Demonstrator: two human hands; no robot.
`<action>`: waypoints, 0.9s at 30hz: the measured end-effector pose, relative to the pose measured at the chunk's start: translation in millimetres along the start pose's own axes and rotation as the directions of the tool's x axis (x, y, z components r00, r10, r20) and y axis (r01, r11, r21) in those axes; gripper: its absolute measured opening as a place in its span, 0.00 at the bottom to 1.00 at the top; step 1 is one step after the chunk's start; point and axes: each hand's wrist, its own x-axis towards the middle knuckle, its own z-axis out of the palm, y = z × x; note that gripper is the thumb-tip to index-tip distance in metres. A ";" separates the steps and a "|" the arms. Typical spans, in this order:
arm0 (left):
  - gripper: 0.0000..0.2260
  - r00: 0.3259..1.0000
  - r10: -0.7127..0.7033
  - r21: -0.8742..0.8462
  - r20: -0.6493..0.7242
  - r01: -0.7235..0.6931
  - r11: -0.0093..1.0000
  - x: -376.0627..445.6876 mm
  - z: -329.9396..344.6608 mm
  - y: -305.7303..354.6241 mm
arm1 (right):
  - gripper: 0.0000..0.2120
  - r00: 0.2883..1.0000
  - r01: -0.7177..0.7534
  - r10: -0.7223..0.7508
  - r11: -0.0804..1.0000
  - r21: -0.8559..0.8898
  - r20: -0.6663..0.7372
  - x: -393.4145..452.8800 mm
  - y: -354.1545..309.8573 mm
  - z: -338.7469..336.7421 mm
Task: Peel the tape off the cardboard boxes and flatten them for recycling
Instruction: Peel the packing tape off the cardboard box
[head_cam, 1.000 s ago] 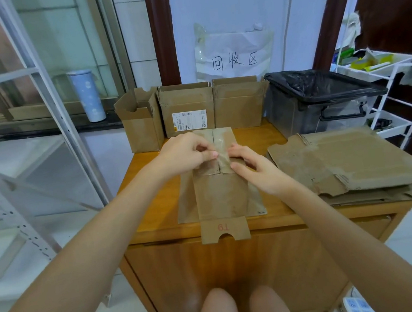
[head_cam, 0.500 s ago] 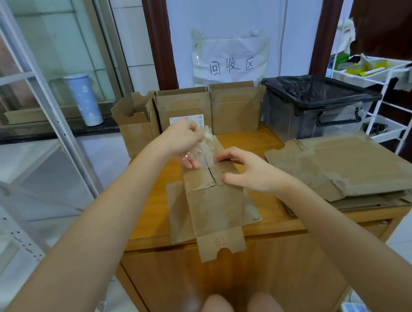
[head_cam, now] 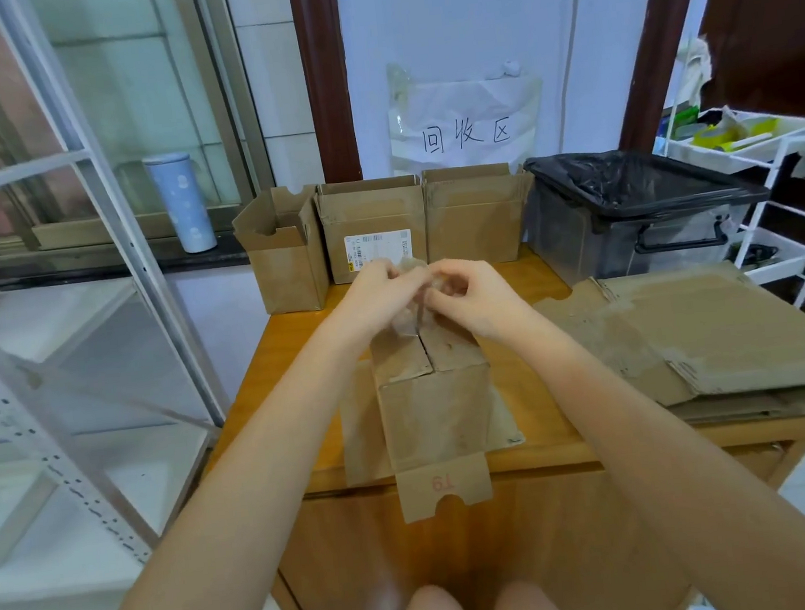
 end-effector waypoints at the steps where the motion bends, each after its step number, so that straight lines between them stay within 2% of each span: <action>1: 0.14 0.998 -0.030 -0.089 0.047 0.034 0.995 -2.8 -2.4 -1.2 | 0.07 1.000 0.006 -0.006 1.000 0.006 -0.022 -0.3 1.6 1.3; 4: 0.20 0.964 -0.031 -0.409 0.263 0.141 0.902 -9.4 -10.5 -7.6 | 0.08 0.996 -0.004 0.003 1.000 -0.013 -0.087 -1.2 4.8 2.3; 6: 0.18 0.953 0.001 -0.475 0.302 0.149 0.867 -10.9 -12.0 -12.4 | 0.09 0.994 -0.013 0.010 1.000 -0.024 -0.111 -0.2 6.3 2.1; 10: 0.09 0.984 0.004 -0.310 0.178 0.053 0.949 -9.8 -12.1 -23.3 | 0.06 0.991 -0.034 0.038 0.999 0.031 -0.130 -0.3 7.4 4.1; 12: 0.07 0.990 0.016 -0.217 0.137 0.014 0.976 -10.4 -12.6 -25.8 | 0.07 0.990 -0.043 0.052 0.996 0.072 -0.132 -1.3 8.3 4.1; 16: 0.11 0.999 0.034 -0.177 0.025 -0.029 0.984 -11.1 -2.4 -21.0 | 0.08 0.996 -0.029 0.042 0.988 0.154 -0.079 -4.1 5.4 0.1; 20: 0.17 0.998 0.050 -0.130 -0.048 -0.055 0.990 -7.5 10.0 -21.0 | 0.11 0.999 -0.037 0.035 0.988 0.152 0.018 -6.9 2.5 -5.4; 23: 0.18 0.993 0.084 -0.083 -0.077 -0.091 0.992 -6.3 13.9 -20.6 | 0.05 0.988 -0.150 0.123 0.907 0.394 0.094 -8.6 -1.0 -9.5; 25: 0.20 0.989 0.112 -0.053 -0.094 -0.118 0.992 -6.8 14.4 -19.6 | 0.10 0.985 -0.173 0.152 0.887 0.427 0.084 -8.3 -2.1 -10.8; 27: 0.26 0.988 0.120 -0.055 -0.095 -0.125 0.991 -7.3 13.9 -19.9 | 0.10 0.991 -0.134 0.131 0.901 0.414 0.035 -7.5 1.3 -9.3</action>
